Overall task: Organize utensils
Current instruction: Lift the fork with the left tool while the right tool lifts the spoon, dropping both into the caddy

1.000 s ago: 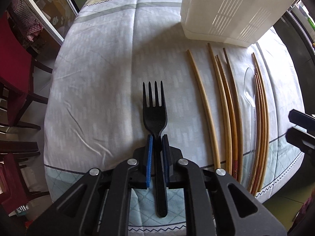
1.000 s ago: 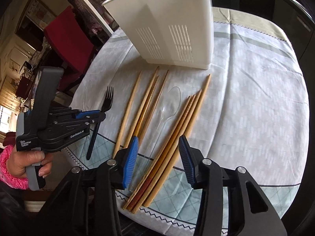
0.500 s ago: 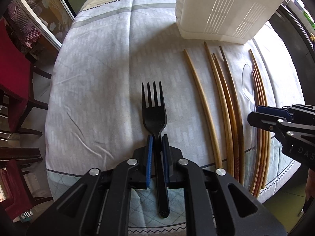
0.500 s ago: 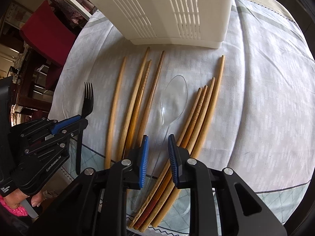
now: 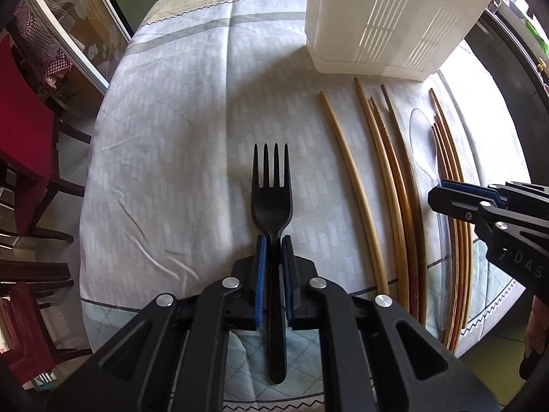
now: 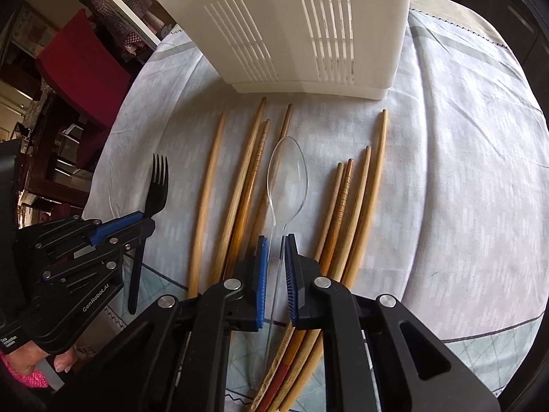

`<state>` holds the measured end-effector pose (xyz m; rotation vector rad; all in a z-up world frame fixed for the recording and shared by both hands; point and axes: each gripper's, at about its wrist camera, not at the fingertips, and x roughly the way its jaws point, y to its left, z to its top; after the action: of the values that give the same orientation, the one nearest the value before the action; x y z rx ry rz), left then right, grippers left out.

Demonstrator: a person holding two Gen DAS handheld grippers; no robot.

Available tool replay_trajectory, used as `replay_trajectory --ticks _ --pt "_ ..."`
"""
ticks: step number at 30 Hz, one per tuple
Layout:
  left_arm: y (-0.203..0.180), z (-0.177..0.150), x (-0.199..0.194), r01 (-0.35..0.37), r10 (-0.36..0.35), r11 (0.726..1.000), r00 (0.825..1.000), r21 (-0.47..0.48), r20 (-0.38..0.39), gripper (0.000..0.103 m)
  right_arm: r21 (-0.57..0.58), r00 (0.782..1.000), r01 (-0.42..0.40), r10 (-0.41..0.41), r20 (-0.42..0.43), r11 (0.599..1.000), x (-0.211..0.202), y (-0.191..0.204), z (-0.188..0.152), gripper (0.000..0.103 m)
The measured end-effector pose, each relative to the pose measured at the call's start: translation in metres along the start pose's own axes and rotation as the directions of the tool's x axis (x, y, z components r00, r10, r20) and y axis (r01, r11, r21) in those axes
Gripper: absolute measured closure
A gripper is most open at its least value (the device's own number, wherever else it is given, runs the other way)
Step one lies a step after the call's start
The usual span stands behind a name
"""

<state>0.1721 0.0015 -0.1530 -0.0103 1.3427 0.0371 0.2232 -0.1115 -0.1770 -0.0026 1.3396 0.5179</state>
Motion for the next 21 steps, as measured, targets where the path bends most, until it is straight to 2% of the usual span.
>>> replay_trajectory --ticks 3,7,11,14,16,18,19,21 --pt "0.008 0.0 -0.006 0.025 -0.025 1.0 0.999 -0.013 0.02 0.094 -0.005 0.999 -0.025 0.026 0.046 1.0 -0.011 0.003 -0.002 0.093" --pt "0.017 0.001 -0.028 0.056 -0.053 0.998 0.994 -0.021 0.099 0.094 -0.021 0.988 -0.059 0.062 0.138 0.998 -0.033 0.008 -0.007 0.093" --pt "0.023 0.0 -0.056 0.081 -0.075 0.996 0.979 -0.023 0.189 0.094 -0.03 0.964 -0.107 0.111 0.24 0.994 -0.056 0.009 -0.015 0.093" --pt "0.019 0.001 -0.083 0.115 -0.105 0.993 0.957 -0.023 0.271 0.094 -0.043 0.937 -0.133 0.14 0.319 0.99 -0.075 0.007 -0.02 0.093" --pt "0.018 0.006 -0.105 0.144 -0.13 0.989 0.93 -0.017 0.344 0.094 -0.055 0.916 -0.146 0.156 0.369 0.988 -0.088 0.009 -0.021 0.093" --pt "0.016 0.015 -0.13 0.187 -0.167 0.982 0.888 -0.004 0.429 0.094 -0.073 0.89 -0.142 0.16 0.427 0.987 -0.103 0.011 -0.019 0.093" --pt "0.013 0.02 -0.143 0.205 -0.183 0.979 0.864 0.003 0.469 0.094 -0.081 0.876 -0.135 0.157 0.455 0.988 -0.111 0.014 -0.017 0.093" --pt "0.009 0.036 -0.165 0.261 -0.239 0.965 0.798 0.041 0.553 0.094 -0.093 0.85 -0.126 0.155 0.503 0.988 -0.124 0.017 -0.014 0.093"
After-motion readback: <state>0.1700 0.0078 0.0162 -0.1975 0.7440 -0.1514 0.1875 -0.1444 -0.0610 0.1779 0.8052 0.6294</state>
